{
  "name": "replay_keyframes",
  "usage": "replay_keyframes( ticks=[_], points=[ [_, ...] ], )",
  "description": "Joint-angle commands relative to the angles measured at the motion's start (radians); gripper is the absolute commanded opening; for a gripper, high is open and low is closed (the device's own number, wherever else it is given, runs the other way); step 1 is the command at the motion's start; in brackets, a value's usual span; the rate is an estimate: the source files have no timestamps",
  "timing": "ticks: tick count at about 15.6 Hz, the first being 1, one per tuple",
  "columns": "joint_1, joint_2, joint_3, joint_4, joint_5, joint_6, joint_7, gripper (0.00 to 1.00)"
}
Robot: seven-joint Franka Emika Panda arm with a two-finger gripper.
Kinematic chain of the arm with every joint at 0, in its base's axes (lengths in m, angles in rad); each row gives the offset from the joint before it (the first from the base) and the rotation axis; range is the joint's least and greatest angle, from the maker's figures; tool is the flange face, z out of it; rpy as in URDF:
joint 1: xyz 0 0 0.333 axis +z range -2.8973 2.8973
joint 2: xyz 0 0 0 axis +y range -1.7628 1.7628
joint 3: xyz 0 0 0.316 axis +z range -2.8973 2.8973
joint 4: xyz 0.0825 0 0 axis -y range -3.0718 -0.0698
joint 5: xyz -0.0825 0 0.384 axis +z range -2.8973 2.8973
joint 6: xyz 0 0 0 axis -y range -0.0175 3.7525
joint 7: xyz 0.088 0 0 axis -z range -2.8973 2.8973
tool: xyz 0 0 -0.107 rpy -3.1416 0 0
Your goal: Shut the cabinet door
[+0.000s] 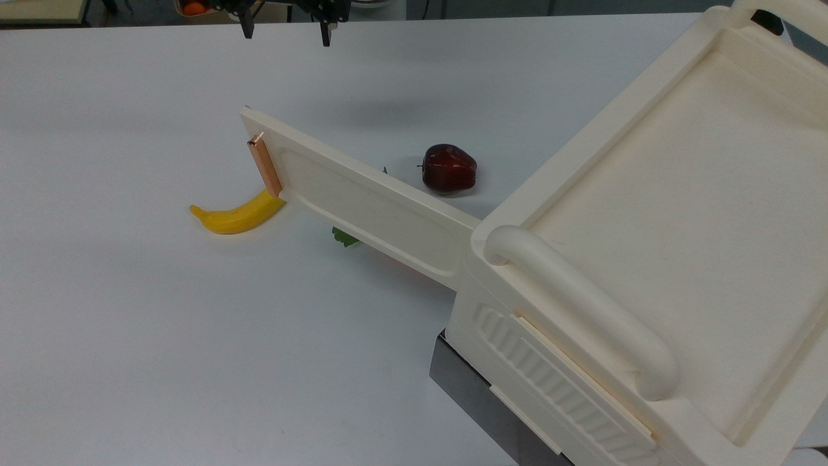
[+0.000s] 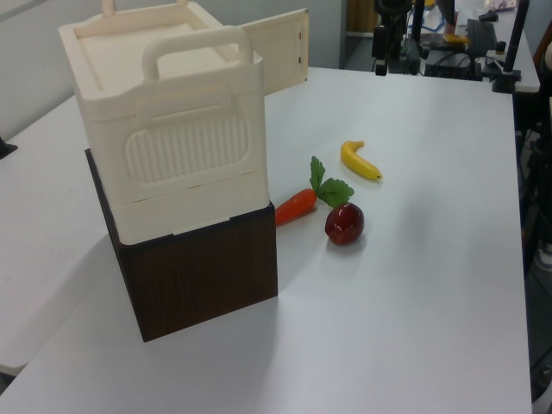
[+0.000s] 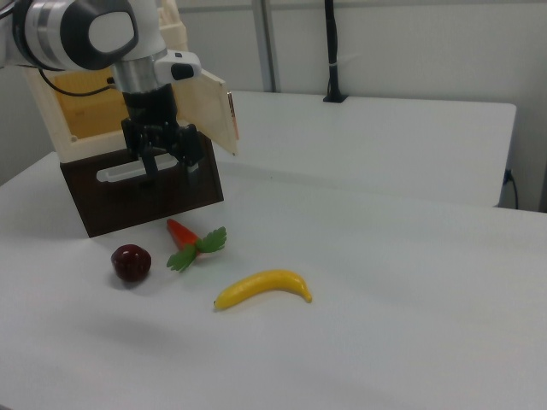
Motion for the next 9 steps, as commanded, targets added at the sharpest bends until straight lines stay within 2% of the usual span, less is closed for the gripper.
replay_keyframes(
  ticks=[1,7,9],
  points=[
    [-0.001,-0.012,0.000,-0.008,-0.015,-0.018,0.004,1.00],
    [0.000,-0.010,0.000,-0.007,-0.014,-0.018,0.004,1.00],
    [0.000,-0.010,0.000,-0.007,-0.014,-0.013,0.003,0.84]
  ],
)
